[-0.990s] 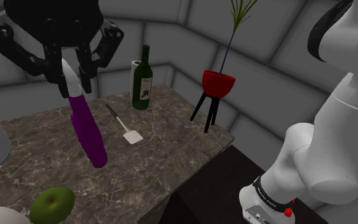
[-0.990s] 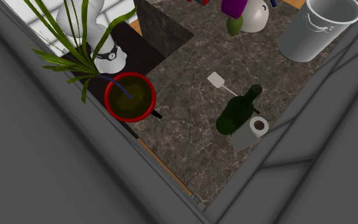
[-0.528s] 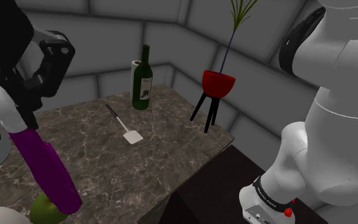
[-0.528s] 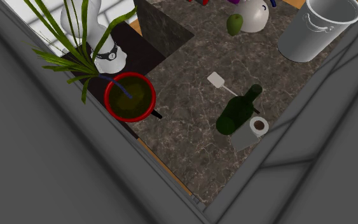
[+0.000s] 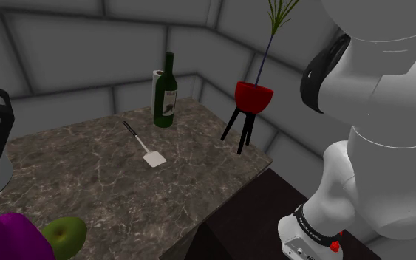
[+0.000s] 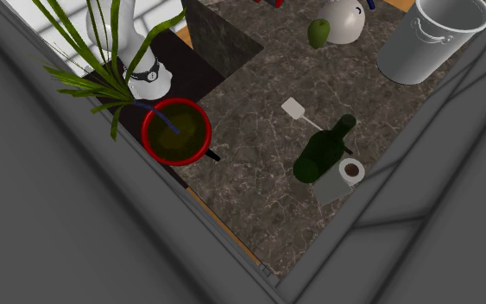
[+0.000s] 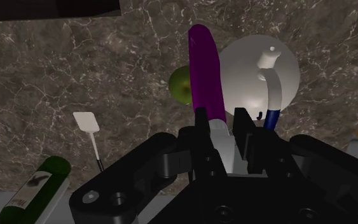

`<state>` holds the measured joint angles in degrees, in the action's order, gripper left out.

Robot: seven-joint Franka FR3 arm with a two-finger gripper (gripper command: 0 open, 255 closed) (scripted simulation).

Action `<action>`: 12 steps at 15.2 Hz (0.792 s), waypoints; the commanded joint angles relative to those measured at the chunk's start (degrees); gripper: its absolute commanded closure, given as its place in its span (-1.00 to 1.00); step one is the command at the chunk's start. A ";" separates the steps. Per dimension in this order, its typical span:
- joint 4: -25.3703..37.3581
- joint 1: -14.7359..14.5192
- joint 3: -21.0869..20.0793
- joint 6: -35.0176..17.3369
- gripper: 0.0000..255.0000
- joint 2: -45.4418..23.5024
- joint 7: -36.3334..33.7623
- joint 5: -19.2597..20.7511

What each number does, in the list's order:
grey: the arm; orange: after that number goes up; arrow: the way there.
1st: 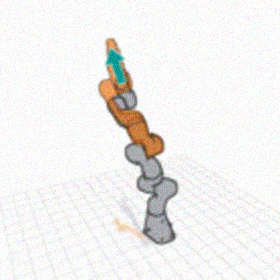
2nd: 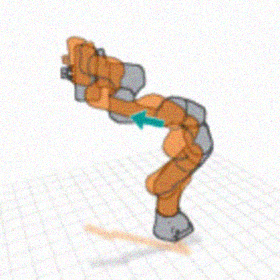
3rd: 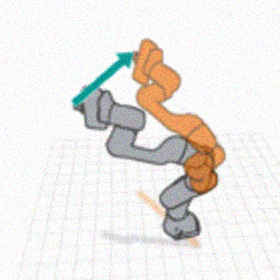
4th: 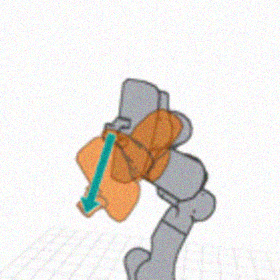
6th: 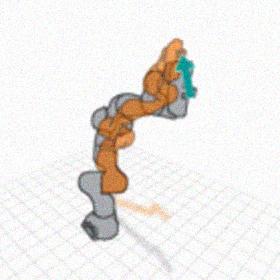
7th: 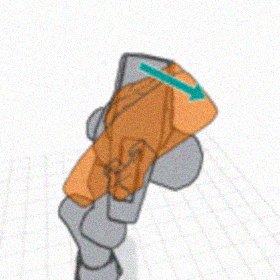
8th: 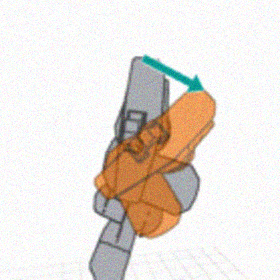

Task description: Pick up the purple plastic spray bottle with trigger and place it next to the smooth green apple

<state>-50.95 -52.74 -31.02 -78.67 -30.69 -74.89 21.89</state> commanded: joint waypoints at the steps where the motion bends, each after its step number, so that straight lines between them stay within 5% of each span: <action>1: -4.78 1.60 -0.35 -2.99 1.00 1.73 -0.44 -0.86; 12: -19.91 5.64 -0.84 -13.97 1.00 5.73 -1.75 -2.81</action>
<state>-69.62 -47.45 -31.86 -91.62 -25.23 -76.60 19.21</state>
